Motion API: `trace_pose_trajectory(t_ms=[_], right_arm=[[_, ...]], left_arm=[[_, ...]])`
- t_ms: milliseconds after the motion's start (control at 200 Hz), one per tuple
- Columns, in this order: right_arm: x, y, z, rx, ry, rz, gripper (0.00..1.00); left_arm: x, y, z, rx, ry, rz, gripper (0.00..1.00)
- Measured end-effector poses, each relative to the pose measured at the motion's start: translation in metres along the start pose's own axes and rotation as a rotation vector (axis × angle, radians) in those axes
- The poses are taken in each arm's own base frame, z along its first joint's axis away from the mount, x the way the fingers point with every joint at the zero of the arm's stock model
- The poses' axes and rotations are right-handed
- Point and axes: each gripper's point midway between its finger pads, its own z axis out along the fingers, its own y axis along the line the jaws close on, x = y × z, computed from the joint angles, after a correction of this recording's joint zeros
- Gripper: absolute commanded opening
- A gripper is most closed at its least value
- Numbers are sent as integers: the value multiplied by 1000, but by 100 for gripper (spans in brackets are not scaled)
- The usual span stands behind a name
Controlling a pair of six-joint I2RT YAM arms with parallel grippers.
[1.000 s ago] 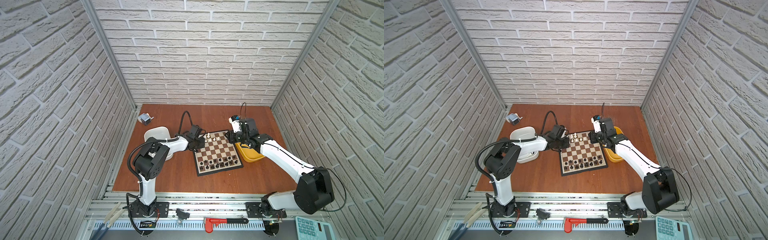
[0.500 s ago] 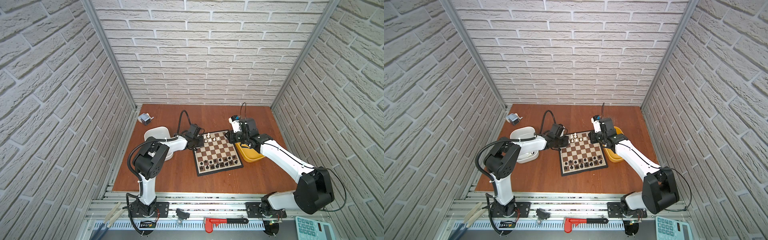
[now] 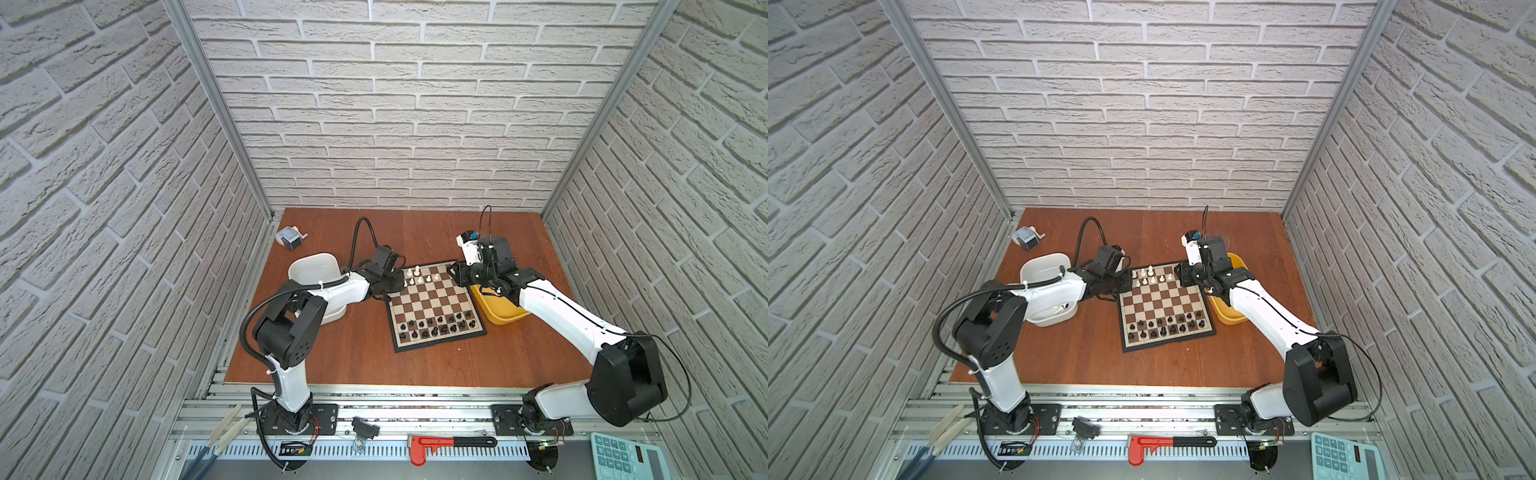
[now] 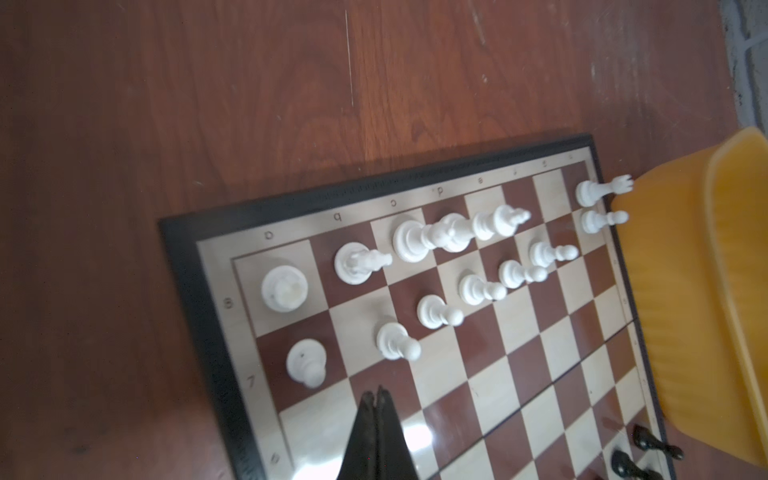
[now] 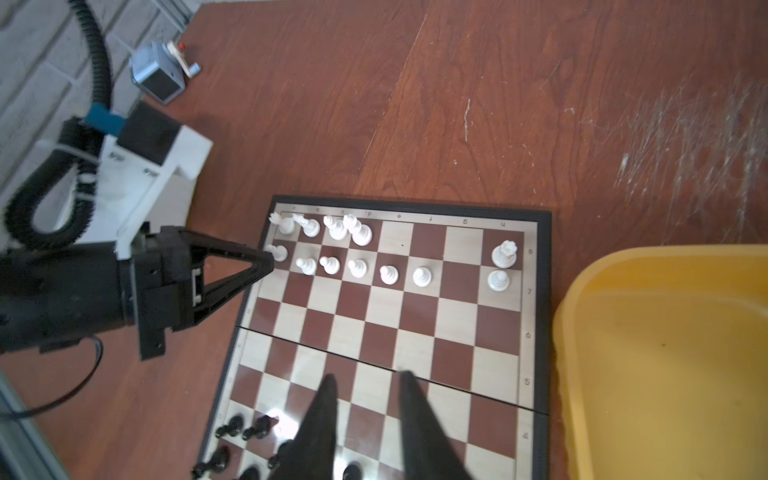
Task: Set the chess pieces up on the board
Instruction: 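Move the left gripper back over the white bin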
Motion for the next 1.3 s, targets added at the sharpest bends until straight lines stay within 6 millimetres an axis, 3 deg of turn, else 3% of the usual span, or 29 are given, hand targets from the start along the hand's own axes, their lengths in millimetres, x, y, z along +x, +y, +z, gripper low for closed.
trace_pose_trajectory(t_ms=[40, 95, 150, 205, 290, 350, 495, 595, 845, 1105, 1300], right_arm=[[-3, 1, 0, -5, -19, -1, 69], [-9, 3, -1, -17, -50, 8, 98], [-16, 5, -4, -26, -82, 15, 100], [-27, 7, -8, -35, -125, 24, 100], [-41, 8, -12, -46, -165, 49, 100], [-50, 11, -15, -68, -184, 59, 93], [-65, 19, -12, -123, -201, 68, 84], [-62, 23, -6, -156, -182, 79, 81], [-54, 28, 0, -195, -146, 92, 79], [-53, 30, 0, -205, -142, 91, 78], [-52, 31, 1, -214, -134, 91, 76]], left_arm=[[-10, 0, -18, -17, -40, 19, 31], [-25, 2, -47, -53, -115, 45, 61], [-37, 9, -77, -96, -187, 59, 86], [-45, 22, -104, -141, -250, 57, 98], [-47, 58, -134, -237, -301, 17, 98], [-41, 89, -141, -309, -291, -24, 86], [-12, 161, -138, -466, -170, -142, 60], [11, 186, -132, -529, -75, -185, 51], [45, 186, -105, -510, 68, -181, 46], [69, 145, -72, -385, 163, -135, 47], [61, 112, -50, -224, 142, -224, 49]])
